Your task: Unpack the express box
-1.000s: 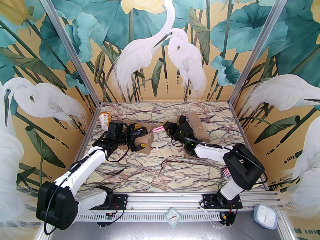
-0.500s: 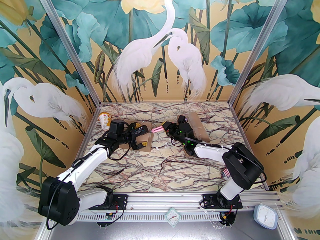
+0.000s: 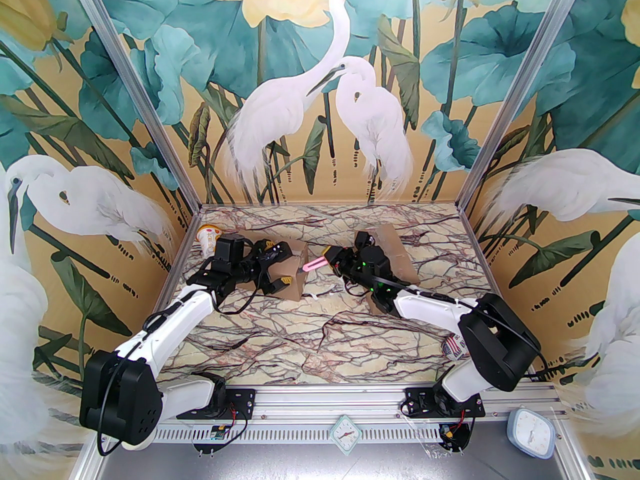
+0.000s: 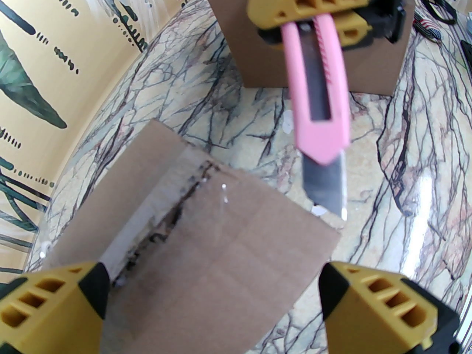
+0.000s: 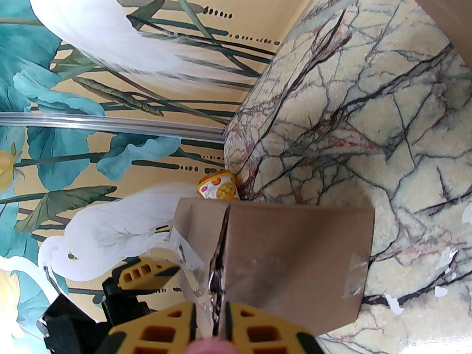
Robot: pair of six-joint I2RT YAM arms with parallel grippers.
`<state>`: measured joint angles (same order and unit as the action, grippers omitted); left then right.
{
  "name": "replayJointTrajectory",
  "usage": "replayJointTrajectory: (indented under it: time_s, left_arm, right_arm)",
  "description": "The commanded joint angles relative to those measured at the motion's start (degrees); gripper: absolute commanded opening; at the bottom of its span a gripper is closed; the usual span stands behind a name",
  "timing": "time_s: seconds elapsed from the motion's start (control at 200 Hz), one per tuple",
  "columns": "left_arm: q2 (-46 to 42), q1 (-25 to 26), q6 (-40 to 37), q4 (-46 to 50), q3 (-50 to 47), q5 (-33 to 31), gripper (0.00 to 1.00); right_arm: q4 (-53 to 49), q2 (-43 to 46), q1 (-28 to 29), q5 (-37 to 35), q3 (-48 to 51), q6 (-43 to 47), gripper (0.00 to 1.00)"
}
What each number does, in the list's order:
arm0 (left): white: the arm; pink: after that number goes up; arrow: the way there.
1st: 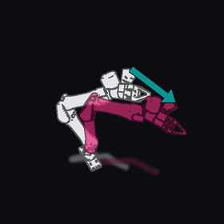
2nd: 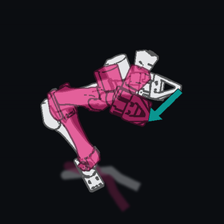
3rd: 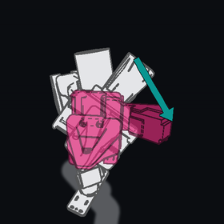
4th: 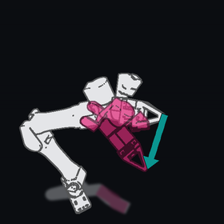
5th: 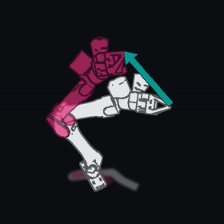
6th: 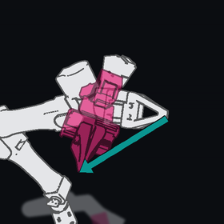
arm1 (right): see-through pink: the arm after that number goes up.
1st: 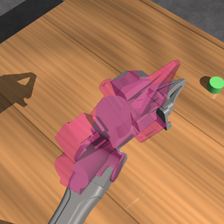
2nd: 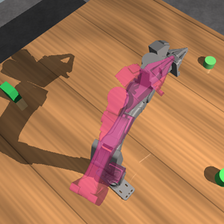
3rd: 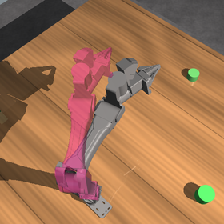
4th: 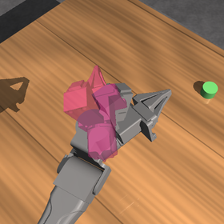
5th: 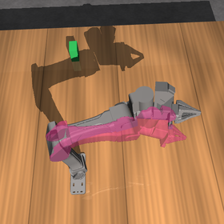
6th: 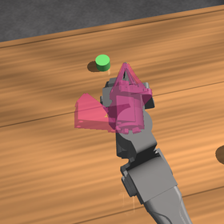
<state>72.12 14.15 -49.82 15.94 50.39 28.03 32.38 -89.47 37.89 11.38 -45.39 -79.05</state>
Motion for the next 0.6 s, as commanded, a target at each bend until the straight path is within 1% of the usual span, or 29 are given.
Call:
replayJointTrajectory:
  time_s: [0.0, 0.185, 0.265, 0.33, 0.475, 0.595]
  left_arm:
    - [1.05, -0.27, 0.49, 0.57, 1.73, 1.07, 0.99]
    - [-0.47, -0.28, -1.14, 3.3, 1.2, 2.11, 0.99]
    - [-1.56, -0.27, 0.6, 4.39, 1.7, 1.84, 0.99]
    - [-2.43, -0.27, 4.87, 4.22, 2.54, 0.57, 0.99]
    - [-3.41, -0.34, 17.54, 2.63, 5.03, -3.11, 1.0]
    - [-2.62, -0.33, 26.36, 2.12, 8.28, -7.35, 1.0]
  right_arm:
    - [-0.5, 1.36, 0.19, 0.66, 1.11, 0.81, 0.0]
    - [-0.86, 4.57, -1.24, -3.32, 3.08, 1.75, 0.0]
    - [-1.99, 7.14, -2.06, -5.33, 3.92, 3.17, 0.0]
    - [-5.15, 9.75, -2.28, -7.05, 3.67, 5.75, 0.0]
    - [-19.81, 12.43, -2.0, -8.36, -0.88, 12.41, 0.0]
    - [-23.95, 12.59, -0.9, -9.39, -1.19, 12.83, 0.0]
